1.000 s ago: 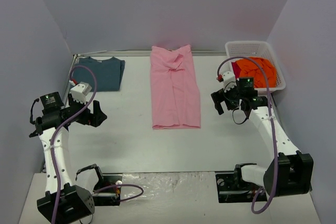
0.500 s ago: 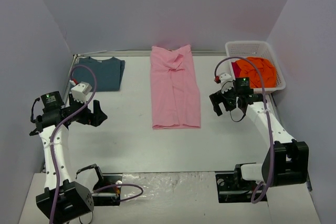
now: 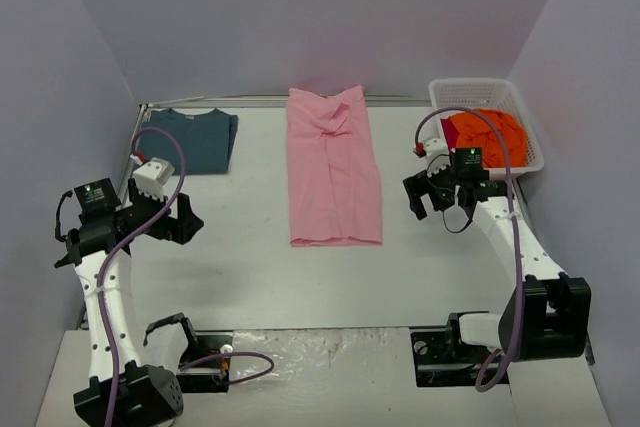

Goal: Fold and stack the t-shirts
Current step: Grab the bottom of the folded rectangular tshirt with both arms

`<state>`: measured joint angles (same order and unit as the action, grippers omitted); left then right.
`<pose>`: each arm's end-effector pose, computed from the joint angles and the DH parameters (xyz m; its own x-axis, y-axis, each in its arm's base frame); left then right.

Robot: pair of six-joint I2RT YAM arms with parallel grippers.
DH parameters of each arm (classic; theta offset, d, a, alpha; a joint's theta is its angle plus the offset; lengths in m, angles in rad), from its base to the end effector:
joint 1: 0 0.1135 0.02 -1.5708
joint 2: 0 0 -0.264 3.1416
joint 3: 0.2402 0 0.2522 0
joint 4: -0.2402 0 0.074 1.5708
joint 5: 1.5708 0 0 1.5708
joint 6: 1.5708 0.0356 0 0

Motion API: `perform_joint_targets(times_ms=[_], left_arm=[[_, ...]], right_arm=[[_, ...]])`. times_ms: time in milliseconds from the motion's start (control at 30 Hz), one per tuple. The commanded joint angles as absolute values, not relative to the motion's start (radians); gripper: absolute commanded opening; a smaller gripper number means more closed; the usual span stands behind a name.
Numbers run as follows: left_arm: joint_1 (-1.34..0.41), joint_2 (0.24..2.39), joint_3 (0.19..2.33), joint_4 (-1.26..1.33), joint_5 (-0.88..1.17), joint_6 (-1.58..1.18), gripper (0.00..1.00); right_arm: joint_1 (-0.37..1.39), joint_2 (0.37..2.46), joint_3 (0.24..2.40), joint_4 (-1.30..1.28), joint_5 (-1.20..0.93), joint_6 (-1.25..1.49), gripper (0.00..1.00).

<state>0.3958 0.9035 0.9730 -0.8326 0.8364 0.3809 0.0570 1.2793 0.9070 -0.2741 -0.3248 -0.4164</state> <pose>0.1648 0.0402 0.3301 -0.5041 0.0594 -0.8616 0.4567 0.8651 -0.2076 0.2790 0.0273 0.2683 -0.4253 -0.4082 -0.8078 -0.5252 0.8382 -0.1471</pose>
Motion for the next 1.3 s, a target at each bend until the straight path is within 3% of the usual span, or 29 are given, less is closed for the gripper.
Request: perform_joint_targets(times_ms=[0, 433, 600, 767, 1000, 1267], left_arm=[[0.400, 0.881, 0.992, -0.833, 0.847, 0.385, 0.94], [0.344, 0.934, 1.061, -0.893, 0.878, 0.440, 0.94], [-0.056, 1.005, 1.077, -0.858, 0.509, 0.451, 0.94], [-0.351, 1.175, 1.115, -0.865, 0.399, 0.534, 0.94], [-0.575, 1.290, 1.082, -0.730, 0.270, 0.541, 0.94], [-0.706, 1.333, 0.985, -0.511, 0.149, 0.568, 0.95]], right_arm=[[0.040, 1.230, 0.907, -0.293, -0.363, -0.410, 1.00], [0.044, 1.193, 0.940, -0.287, -0.321, -0.324, 1.00], [0.043, 1.158, 0.936, -0.288, -0.347, -0.351, 1.00], [0.043, 1.195, 0.930, -0.285, -0.313, -0.357, 1.00], [0.034, 1.203, 0.917, -0.278, -0.266, -0.368, 1.00], [0.020, 1.223, 0.914, -0.273, -0.236, -0.373, 1.00]])
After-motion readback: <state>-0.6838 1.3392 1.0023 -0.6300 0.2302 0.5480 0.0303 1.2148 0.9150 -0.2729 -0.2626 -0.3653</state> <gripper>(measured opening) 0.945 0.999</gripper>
